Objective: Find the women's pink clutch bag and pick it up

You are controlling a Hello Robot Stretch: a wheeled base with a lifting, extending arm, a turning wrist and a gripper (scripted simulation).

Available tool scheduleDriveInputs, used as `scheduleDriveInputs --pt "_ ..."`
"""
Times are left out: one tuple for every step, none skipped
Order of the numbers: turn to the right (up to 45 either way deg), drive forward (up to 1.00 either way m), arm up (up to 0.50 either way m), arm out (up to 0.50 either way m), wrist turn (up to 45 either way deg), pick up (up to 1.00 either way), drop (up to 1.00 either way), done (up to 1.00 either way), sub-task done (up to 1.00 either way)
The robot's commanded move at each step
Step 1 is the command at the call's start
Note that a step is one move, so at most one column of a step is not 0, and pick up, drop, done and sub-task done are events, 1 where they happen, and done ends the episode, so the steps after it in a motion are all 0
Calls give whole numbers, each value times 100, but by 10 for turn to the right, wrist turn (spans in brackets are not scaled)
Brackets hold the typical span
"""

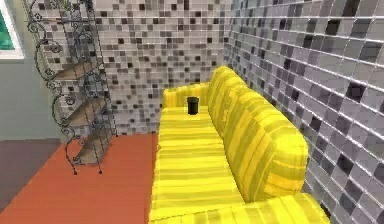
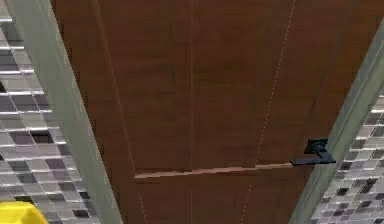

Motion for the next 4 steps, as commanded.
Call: scheduleDriveInputs --pt "420 0 0 0 0 0 0 0 0" --pt "0 5 0 0 0 0 0 0 0" --pt "-450 0 0 0 0 0 0 0 0" --pt "-450 0 0 0 0 0 0 0 0"
